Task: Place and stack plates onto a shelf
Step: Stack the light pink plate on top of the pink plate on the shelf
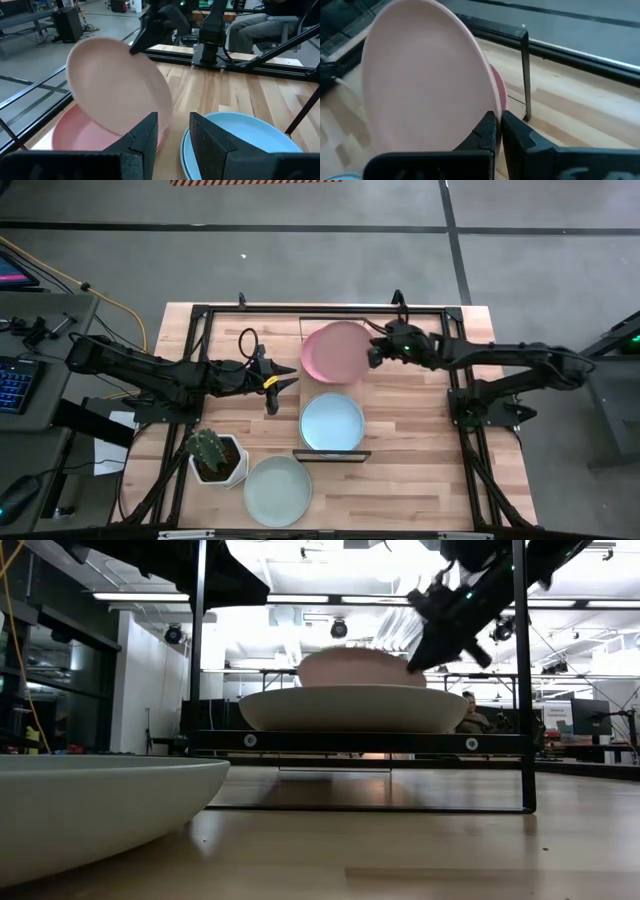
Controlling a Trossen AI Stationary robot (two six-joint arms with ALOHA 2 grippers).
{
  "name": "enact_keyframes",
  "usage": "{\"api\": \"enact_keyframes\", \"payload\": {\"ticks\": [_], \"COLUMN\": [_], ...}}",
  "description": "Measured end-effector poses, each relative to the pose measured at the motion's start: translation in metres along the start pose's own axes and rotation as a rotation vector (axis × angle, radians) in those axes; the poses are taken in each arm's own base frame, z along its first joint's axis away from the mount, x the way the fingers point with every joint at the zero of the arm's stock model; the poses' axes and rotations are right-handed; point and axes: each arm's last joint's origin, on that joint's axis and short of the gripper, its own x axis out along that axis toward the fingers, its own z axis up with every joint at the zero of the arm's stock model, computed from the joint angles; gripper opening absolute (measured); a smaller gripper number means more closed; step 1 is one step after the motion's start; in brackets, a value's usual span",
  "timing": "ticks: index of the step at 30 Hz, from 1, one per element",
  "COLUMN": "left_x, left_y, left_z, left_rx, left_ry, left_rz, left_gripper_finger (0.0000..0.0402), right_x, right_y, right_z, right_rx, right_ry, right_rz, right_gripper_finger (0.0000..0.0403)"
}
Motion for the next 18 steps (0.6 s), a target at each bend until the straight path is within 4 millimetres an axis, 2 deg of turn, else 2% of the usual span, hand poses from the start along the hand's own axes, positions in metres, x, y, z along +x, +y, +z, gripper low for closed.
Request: {"api": "enact_keyframes", "payload": {"ticks": [7,15,18], "left_x": [0.000,0.000,0.000], "left_y": [0.000,0.000,0.000], "left_z": [-0.001,-0.001,-0.001], "left_rx": [0.002,0.002,0.002], "left_ry": [0.006,0.006,0.006], "left_rz": [0.001,0.001,0.001], "left_gripper_finger": [0.0104,0.0104,0.0104], "right_x": [0.023,0.031,0.031], "right_y": [0.004,0.005,0.006], "right_z": [0.001,-0.003,-0.001], "right_rx": [0.042,0.028,0.006], "right_ry": [-0.032,-0.013,-0.036], "right_rz": [0.030,0.039,0.041], "right_gripper_finger": [0.0000,0.0002,0.0017]}}
